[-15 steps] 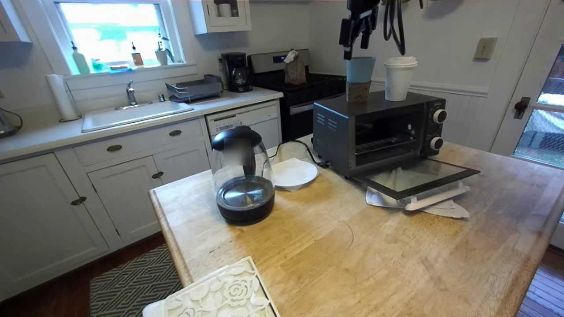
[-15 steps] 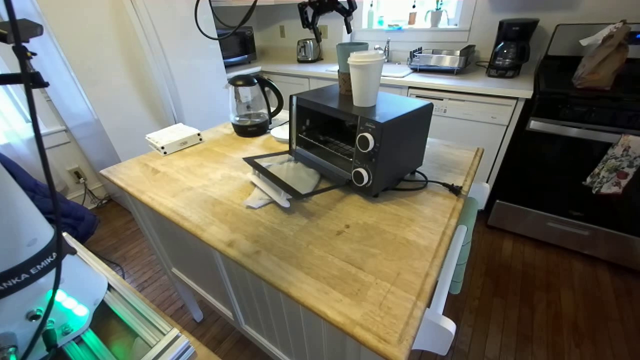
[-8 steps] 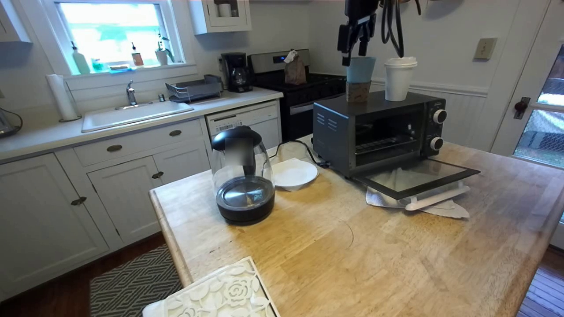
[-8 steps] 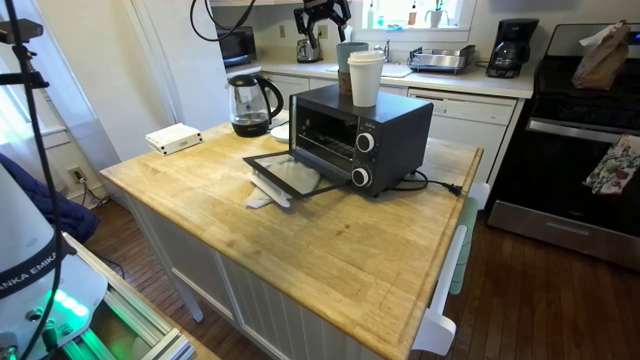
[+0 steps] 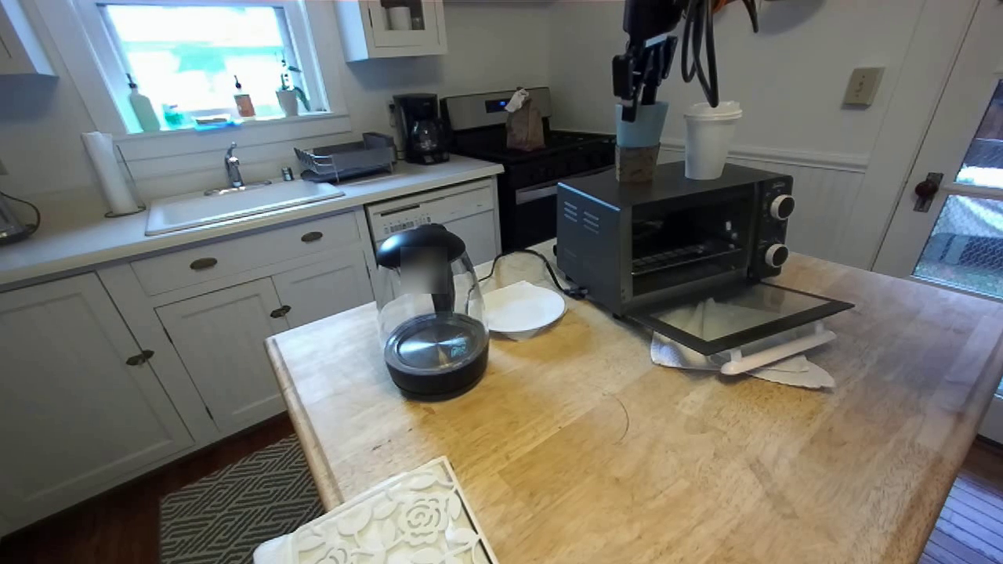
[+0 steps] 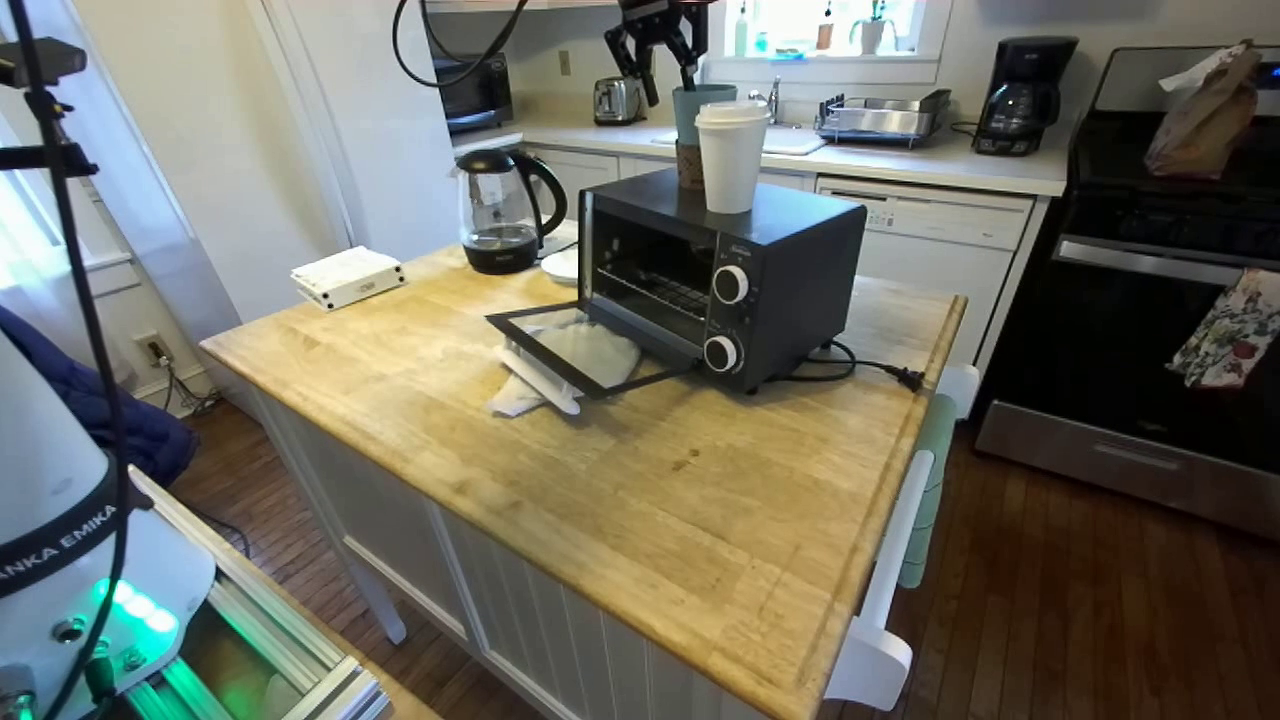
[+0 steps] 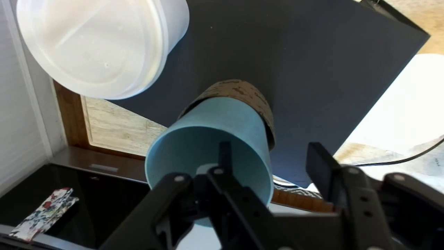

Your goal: Pick up the blue cup and put it on the table

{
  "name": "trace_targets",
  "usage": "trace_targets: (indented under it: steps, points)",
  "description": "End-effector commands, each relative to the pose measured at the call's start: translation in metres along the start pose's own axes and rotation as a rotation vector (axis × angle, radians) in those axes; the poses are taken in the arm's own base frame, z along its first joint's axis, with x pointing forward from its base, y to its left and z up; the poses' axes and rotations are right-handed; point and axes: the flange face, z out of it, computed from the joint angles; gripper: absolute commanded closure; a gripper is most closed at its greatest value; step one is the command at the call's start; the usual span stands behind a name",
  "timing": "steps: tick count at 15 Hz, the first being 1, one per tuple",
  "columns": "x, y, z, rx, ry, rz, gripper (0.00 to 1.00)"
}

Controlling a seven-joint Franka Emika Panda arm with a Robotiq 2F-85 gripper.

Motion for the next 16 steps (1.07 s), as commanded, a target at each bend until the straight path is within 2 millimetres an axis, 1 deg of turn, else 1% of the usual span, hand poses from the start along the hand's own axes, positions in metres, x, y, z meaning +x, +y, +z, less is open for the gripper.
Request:
trace_targets:
  steps: [1, 5, 8, 10, 11, 13, 15, 16]
  points:
    - [0.002, 0.005, 0.002, 0.009, 0.031, 0.021, 0.72]
    - [0.004, 0.003, 0.0, 0.01, 0.044, 0.009, 1.0]
    - [0.003, -0.002, -0.006, 0.012, 0.035, -0.007, 1.0]
    - [0.002, -0.007, -0.016, 0.013, 0.042, -0.033, 0.99]
    - [0.001, -0.01, -0.024, 0.025, 0.046, -0.047, 0.99]
    - [-0.002, -0.019, -0.049, 0.057, 0.077, -0.098, 0.99]
    - [-0.011, -0.035, -0.086, 0.092, 0.12, -0.201, 0.99]
    - [-0.019, -0.043, -0.108, 0.097, 0.138, -0.264, 0.99]
